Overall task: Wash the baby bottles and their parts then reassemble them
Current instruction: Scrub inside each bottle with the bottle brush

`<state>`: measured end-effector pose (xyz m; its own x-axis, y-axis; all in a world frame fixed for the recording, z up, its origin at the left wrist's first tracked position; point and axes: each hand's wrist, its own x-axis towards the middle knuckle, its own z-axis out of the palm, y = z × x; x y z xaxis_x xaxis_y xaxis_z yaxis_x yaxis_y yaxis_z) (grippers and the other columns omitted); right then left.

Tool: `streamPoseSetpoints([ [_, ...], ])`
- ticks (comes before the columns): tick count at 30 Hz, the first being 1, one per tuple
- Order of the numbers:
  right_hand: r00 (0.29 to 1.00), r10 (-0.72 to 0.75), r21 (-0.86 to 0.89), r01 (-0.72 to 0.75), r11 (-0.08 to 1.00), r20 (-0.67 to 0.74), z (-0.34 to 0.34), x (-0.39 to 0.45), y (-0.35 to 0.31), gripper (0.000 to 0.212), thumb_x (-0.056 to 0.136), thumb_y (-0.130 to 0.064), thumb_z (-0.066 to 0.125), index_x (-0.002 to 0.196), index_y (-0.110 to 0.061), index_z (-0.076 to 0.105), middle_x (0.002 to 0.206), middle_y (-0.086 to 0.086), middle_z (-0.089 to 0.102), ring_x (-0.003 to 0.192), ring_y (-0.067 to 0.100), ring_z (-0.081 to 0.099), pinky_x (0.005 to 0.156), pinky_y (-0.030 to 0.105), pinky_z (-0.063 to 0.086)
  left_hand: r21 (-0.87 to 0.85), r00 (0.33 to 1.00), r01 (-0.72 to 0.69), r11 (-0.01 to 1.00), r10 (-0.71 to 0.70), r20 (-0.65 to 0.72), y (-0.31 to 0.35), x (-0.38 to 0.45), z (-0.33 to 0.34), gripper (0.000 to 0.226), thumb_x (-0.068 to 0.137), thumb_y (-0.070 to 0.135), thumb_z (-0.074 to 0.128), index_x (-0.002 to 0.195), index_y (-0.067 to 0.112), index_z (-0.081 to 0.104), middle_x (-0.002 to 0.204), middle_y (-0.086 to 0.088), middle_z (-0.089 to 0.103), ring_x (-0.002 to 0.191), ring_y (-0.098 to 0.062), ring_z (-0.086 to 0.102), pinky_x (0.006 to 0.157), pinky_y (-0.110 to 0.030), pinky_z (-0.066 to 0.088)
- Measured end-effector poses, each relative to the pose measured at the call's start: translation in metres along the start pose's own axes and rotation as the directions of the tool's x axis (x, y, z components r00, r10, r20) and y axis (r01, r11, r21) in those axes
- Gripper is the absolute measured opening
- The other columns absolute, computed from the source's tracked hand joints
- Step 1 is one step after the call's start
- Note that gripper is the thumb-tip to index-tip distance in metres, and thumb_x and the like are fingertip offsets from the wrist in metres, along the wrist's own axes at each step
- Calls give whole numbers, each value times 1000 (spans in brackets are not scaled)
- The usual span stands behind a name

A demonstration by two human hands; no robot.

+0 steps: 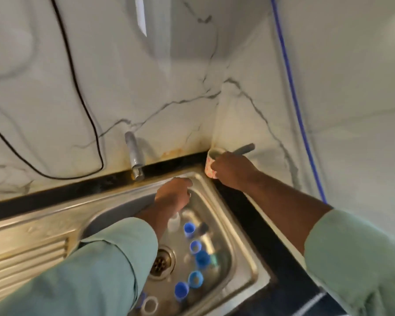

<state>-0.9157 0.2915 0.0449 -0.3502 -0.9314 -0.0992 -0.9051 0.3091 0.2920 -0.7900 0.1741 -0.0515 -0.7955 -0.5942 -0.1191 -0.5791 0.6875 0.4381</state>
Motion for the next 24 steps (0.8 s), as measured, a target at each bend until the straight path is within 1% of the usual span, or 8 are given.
streamPoseSetpoints([
  [3,997,24,-306,-2,952,69,-15,16,23,45,84,-22,69,127,-16,56,118,9,58,111,32,53,93,52,46,-5,999,11,1000,-11,-38,19,16,-8,40,96,23,56,135,28,56,137,-4,58,120,-27,58,96,-35,48],
  [5,987,52,-426,18,905,153,-19,23,30,49,85,-32,66,130,-15,55,122,8,59,116,32,53,101,49,40,-14,999,20,1000,-20,-39,27,21,-9,38,96,22,57,134,25,58,134,-5,60,117,-27,60,93,-35,50],
  [9,968,102,-377,-8,926,230,-21,31,40,38,85,-39,66,115,-18,62,104,0,66,97,23,64,87,37,53,-9,995,79,997,-79,-59,29,25,-4,37,96,21,59,133,24,59,132,-4,61,115,-26,60,91,-34,49],
  [12,983,87,-426,-11,904,160,-38,32,48,29,87,-38,65,109,-20,65,96,-3,65,93,21,64,84,36,53,-8,988,147,989,-147,-49,23,23,0,39,94,24,62,133,26,58,131,-4,61,115,-26,61,92,-34,50],
  [15,996,77,-408,-49,912,51,-68,25,55,22,92,-25,58,111,-17,65,105,-1,67,97,23,64,85,37,51,-13,986,163,987,-163,-32,19,23,2,39,92,24,66,131,26,59,131,-4,61,114,-26,61,91,-32,49],
  [18,996,57,-401,-77,913,-63,-105,9,60,19,96,-16,49,107,-12,64,94,1,65,85,22,62,74,34,48,-30,986,164,986,-165,-27,14,23,4,40,90,22,68,130,25,60,131,-4,60,113,-26,61,93,-34,52],
  [21,992,30,-319,-69,945,-126,-128,-15,58,6,95,-13,48,95,-12,54,72,0,47,63,17,47,66,35,40,-30,984,179,983,-179,-23,7,21,7,39,90,21,68,128,24,62,131,-4,61,115,-27,60,98,-38,51],
  [24,989,24,-163,-49,986,-148,-114,-33,43,5,94,-20,54,90,-17,52,69,-2,44,61,16,46,62,33,39,41,984,177,983,-178,8,-9,20,19,34,92,23,65,126,18,64,129,-6,62,115,-27,60,97,-35,50],
])
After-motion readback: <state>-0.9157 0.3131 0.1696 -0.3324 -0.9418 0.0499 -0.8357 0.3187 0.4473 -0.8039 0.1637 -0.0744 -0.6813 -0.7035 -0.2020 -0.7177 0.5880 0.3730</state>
